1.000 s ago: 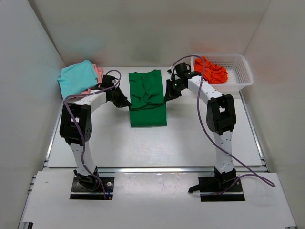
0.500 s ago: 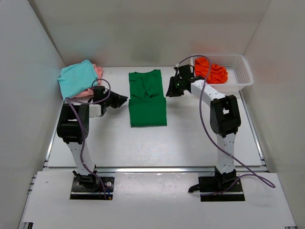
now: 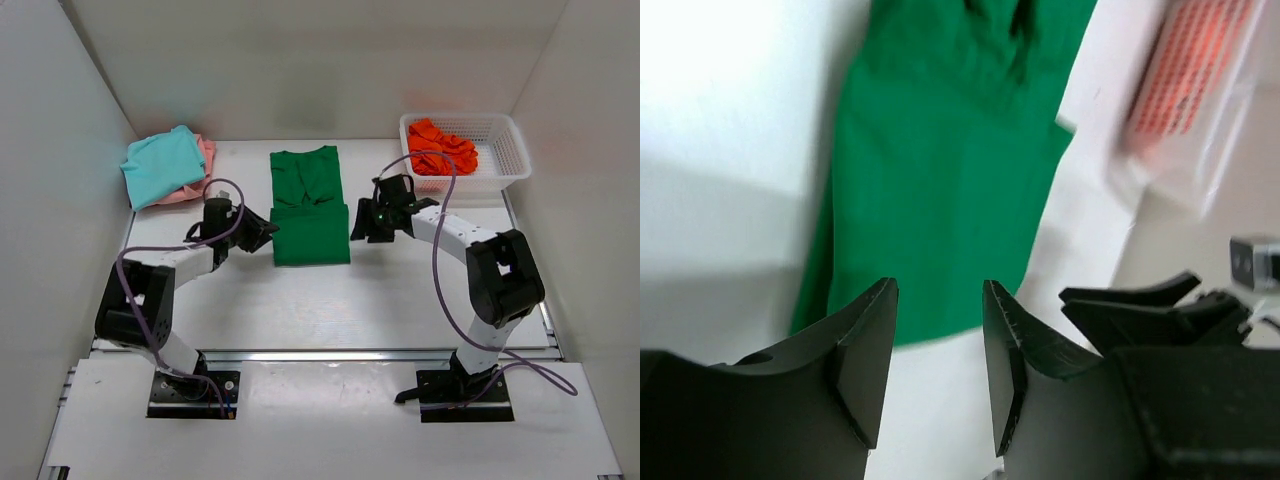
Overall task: Fold and stack the t-shirts
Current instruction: Fold the folded rectangular tshirt in 1/3 of the way, then grab one side of the 2/3 rectangular tshirt with both arms
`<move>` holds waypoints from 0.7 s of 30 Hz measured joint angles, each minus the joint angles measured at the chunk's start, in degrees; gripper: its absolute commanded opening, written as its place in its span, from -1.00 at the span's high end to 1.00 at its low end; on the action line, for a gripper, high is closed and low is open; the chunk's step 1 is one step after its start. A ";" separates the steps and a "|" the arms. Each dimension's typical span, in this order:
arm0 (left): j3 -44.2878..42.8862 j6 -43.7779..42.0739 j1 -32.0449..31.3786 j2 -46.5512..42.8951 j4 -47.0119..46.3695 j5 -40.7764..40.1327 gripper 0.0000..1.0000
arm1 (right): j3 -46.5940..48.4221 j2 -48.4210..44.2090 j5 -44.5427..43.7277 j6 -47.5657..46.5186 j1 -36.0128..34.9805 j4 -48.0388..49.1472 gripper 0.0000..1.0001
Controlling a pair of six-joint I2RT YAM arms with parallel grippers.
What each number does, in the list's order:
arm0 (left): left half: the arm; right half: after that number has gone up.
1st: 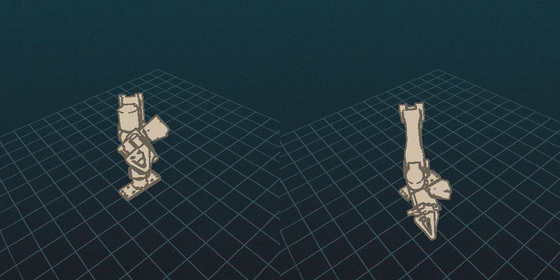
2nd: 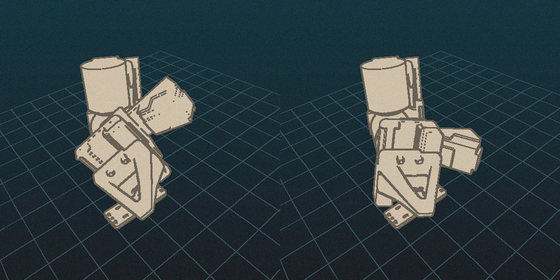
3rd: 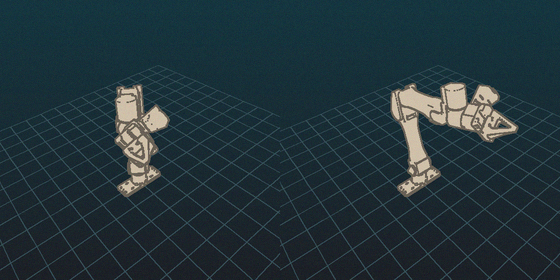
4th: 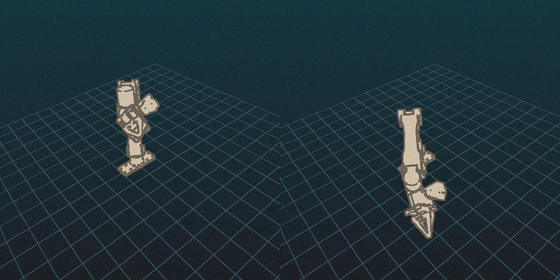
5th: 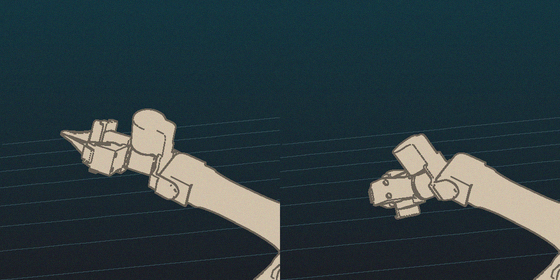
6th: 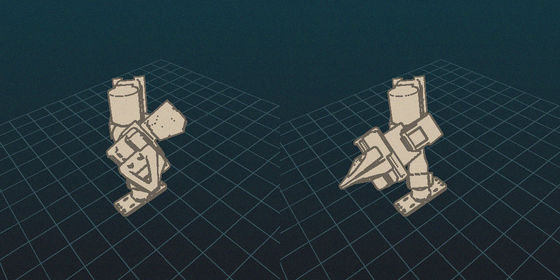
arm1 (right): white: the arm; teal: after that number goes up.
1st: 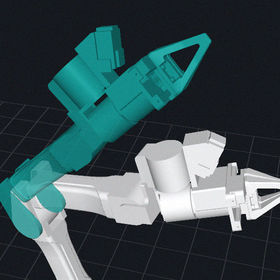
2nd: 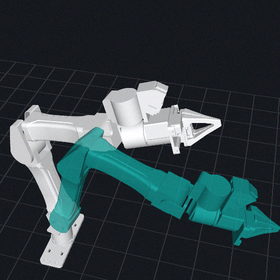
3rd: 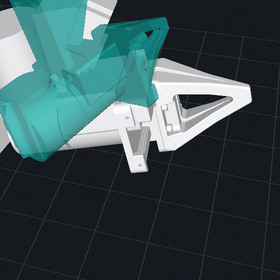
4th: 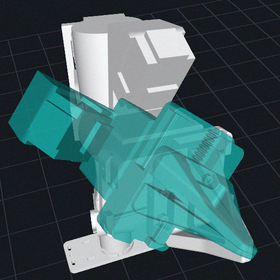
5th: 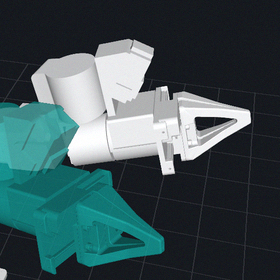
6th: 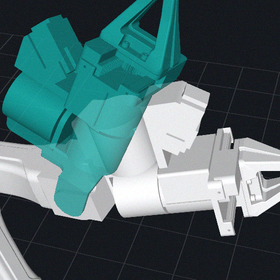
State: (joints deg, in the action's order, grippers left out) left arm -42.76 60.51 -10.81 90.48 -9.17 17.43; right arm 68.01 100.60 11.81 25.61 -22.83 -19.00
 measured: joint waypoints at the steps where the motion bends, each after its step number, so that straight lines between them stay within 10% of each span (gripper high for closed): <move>1: 1.05 -0.94 -1.42 -1.77 1.14 -1.25 -0.01 | -1.86 -0.48 0.07 0.66 -0.92 0.26 0.02; 21: 3.30 -4.44 -9.84 0.22 9.79 -12.31 0.00 | -9.40 2.12 2.64 8.96 -5.99 9.05 0.08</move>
State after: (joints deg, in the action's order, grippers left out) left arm -39.46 56.07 -20.64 90.70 0.62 5.13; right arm 58.61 102.72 14.46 34.57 -28.82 -9.96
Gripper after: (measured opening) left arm 0.498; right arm 0.463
